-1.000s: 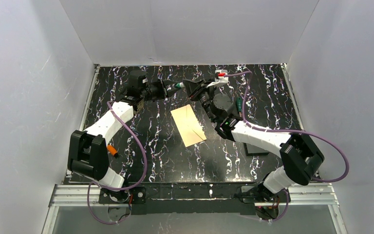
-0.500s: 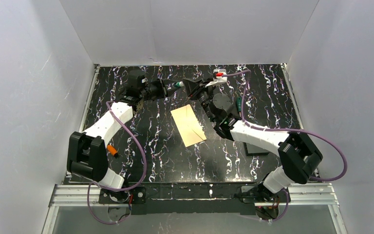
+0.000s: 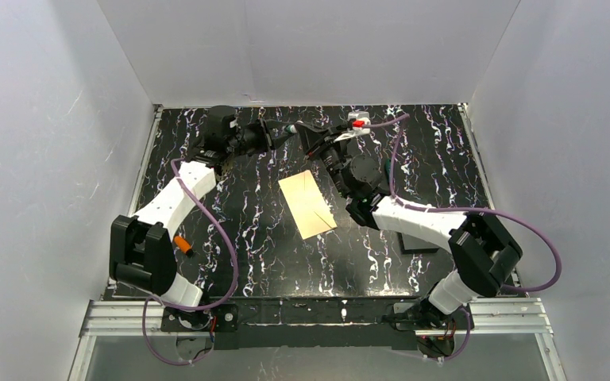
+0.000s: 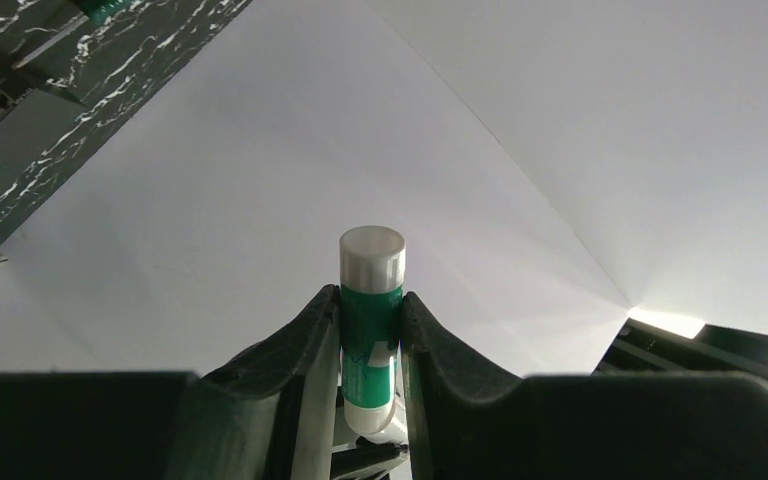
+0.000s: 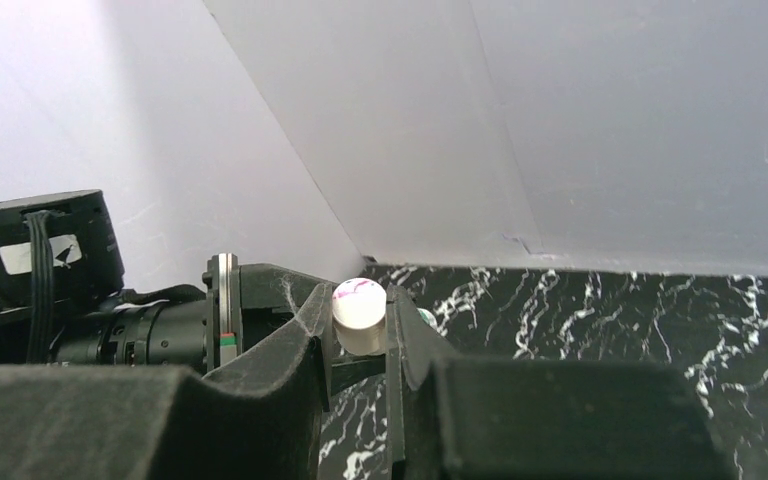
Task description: Place the letter into the envelope and seal it
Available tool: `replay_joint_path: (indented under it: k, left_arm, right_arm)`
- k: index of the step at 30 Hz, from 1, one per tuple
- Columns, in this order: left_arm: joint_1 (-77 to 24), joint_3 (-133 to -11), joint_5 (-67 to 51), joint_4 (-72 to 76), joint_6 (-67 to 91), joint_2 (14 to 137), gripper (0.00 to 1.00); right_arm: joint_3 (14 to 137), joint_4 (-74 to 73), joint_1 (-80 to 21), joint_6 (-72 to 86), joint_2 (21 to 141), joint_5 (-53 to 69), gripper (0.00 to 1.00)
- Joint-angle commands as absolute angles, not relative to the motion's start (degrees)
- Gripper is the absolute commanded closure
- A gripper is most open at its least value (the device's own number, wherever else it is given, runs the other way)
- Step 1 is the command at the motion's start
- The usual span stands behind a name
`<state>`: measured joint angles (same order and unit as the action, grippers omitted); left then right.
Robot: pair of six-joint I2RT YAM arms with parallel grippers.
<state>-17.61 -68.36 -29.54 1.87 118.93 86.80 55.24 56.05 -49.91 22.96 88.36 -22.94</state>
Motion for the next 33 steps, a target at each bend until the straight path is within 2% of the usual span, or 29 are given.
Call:
replay_joint_path:
  k: [1,7,19,33]
  left_arm:
    - [-17.75,-73.38,-28.39,3.16,152.85,86.39,1.0]
    - [-17.69,-74.27,-28.58,2.3,152.8,86.15,1.0]
    - [-17.74,-71.17,-28.96,0.87,152.22,84.4,1.0]
    - [-17.75,-70.75,-28.01,-3.5,144.81,83.87,1.0]
  right_arm:
    - [53.28,66.07,-51.15,19.93,89.82,-19.81,0.99]
    - [51.6,71.44,-51.15,14.5,91.21,-18.31,0.99]
    - [52.61,67.24,-51.86,1.25,91.78,-16.12,0.99]
    - [61.68,43.59,-53.04,0.45,89.77,-19.97,0.99]
